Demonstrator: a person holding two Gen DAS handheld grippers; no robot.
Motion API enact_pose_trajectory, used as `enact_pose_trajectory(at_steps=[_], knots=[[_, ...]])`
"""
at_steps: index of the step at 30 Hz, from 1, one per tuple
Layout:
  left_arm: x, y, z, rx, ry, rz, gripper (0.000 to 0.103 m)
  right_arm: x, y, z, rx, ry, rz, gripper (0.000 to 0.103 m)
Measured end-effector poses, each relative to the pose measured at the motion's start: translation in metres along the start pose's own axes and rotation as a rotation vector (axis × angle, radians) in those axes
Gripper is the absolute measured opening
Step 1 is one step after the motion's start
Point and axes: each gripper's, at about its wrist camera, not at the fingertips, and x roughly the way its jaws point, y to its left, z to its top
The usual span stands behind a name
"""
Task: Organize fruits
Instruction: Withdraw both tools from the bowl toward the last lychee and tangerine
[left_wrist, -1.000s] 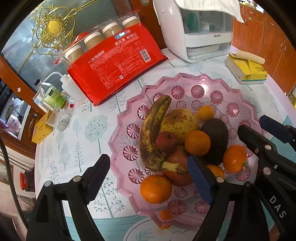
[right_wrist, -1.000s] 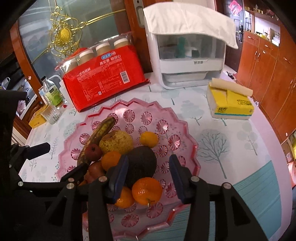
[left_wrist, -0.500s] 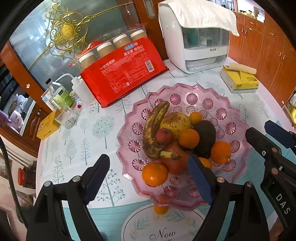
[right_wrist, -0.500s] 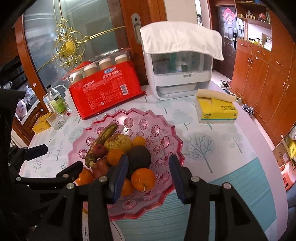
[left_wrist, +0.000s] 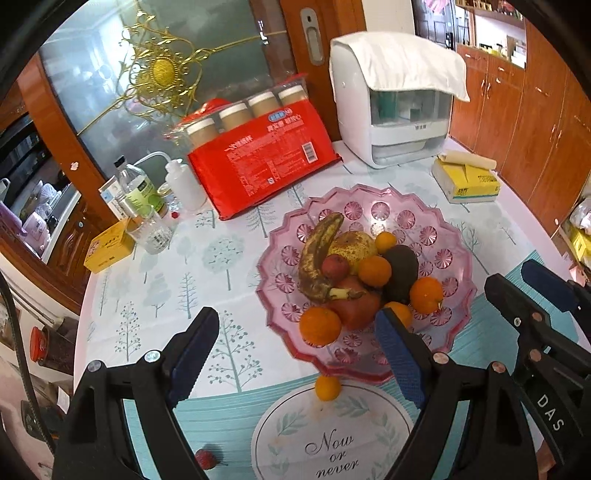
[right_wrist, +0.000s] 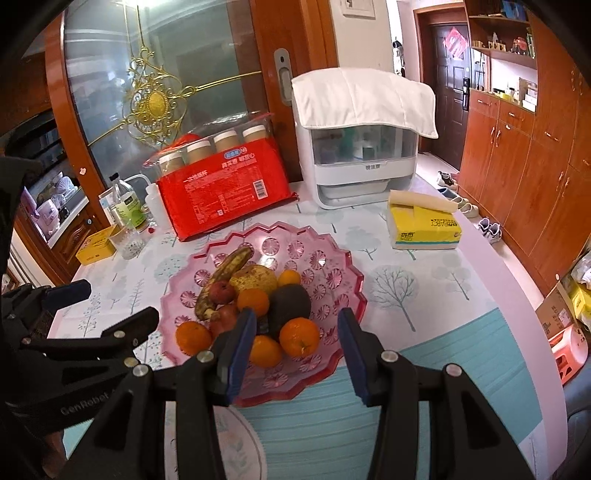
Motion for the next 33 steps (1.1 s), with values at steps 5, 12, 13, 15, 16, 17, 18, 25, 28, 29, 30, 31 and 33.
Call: enact_pose_trajectory(at_steps=[5, 12, 13, 15, 16, 17, 18, 25, 28, 29, 30, 31, 33], knots=[[-0.018, 0.024, -0.013, -0.021, -0.017, -0.005, 0.086, -0.013, 0.013, -0.006, 0.003, -0.002, 0.003, 0.047], [-0.036, 0.058, -0.038, -0.048, -0.03, -0.008, 0.086, -0.03, 0.04, -0.02, -0.016, 0.006, 0.003, 0.047], [-0.037, 0.062, -0.043, -0.049, -0.03, -0.007, 0.086, -0.031, 0.043, -0.022, -0.019, 0.008, 0.001, 0.047], [-0.039, 0.072, -0.053, -0.052, -0.028, -0.005, 0.086, -0.032, 0.052, -0.028, -0.027, 0.019, 0.0, 0.047], [-0.039, 0.074, -0.056, -0.053, -0.026, -0.004, 0.087, -0.033, 0.055, -0.032, -0.028, 0.024, 0.0, 0.047], [-0.039, 0.079, -0.061, -0.055, -0.023, -0.002, 0.087, -0.034, 0.058, -0.035, -0.028, 0.029, 0.0, 0.047], [-0.039, 0.083, -0.066, -0.055, -0.019, -0.001, 0.087, -0.034, 0.061, -0.039, -0.029, 0.035, 0.0, 0.047], [-0.029, 0.106, -0.097, -0.078, 0.018, 0.0, 0.087, -0.029, 0.078, -0.063, -0.029, 0.073, 0.003, 0.047], [-0.024, 0.114, -0.108, -0.085, 0.03, 0.002, 0.087, -0.023, 0.083, -0.075, -0.019, 0.095, 0.003, 0.047], [-0.022, 0.117, -0.112, -0.085, 0.032, 0.005, 0.087, -0.02, 0.084, -0.079, -0.015, 0.104, 0.006, 0.047], [-0.019, 0.119, -0.116, -0.086, 0.035, 0.011, 0.087, -0.017, 0.086, -0.084, -0.012, 0.114, 0.008, 0.047], [-0.016, 0.121, -0.12, -0.087, 0.041, 0.018, 0.087, -0.016, 0.086, -0.087, -0.01, 0.119, 0.01, 0.047], [-0.01, 0.125, -0.126, -0.091, 0.058, 0.025, 0.087, -0.01, 0.088, -0.095, -0.009, 0.134, 0.013, 0.047]])
